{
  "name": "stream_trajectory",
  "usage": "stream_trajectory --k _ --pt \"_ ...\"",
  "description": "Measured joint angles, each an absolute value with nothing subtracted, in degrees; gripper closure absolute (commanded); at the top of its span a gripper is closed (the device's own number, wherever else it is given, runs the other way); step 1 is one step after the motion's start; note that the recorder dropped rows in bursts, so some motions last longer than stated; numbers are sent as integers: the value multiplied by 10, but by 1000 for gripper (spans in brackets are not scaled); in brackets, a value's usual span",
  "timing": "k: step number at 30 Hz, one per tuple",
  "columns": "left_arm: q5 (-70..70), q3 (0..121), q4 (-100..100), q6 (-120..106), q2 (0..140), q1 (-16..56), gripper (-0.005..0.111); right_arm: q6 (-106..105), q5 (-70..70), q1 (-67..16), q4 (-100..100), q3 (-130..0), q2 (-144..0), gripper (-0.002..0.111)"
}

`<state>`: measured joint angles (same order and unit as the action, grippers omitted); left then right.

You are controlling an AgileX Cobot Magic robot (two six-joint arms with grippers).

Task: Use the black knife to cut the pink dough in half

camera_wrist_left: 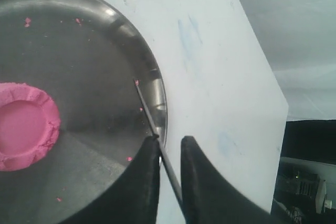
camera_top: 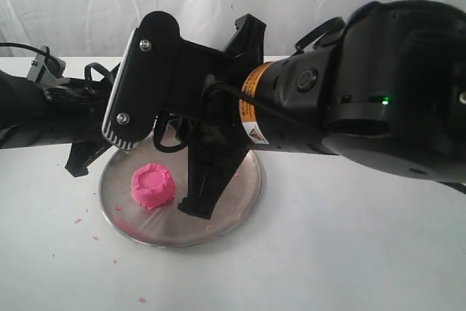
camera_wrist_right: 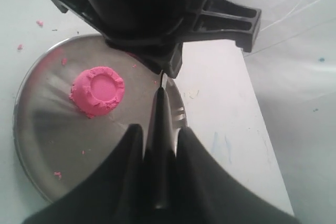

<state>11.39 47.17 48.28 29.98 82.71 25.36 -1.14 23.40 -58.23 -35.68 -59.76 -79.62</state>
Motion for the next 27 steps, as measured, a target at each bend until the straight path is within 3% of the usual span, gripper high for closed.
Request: stream_trajectory --k 27 --pt "91 502 456 302 832 253 107 -110 261 -582 -342 -601 -790 108"
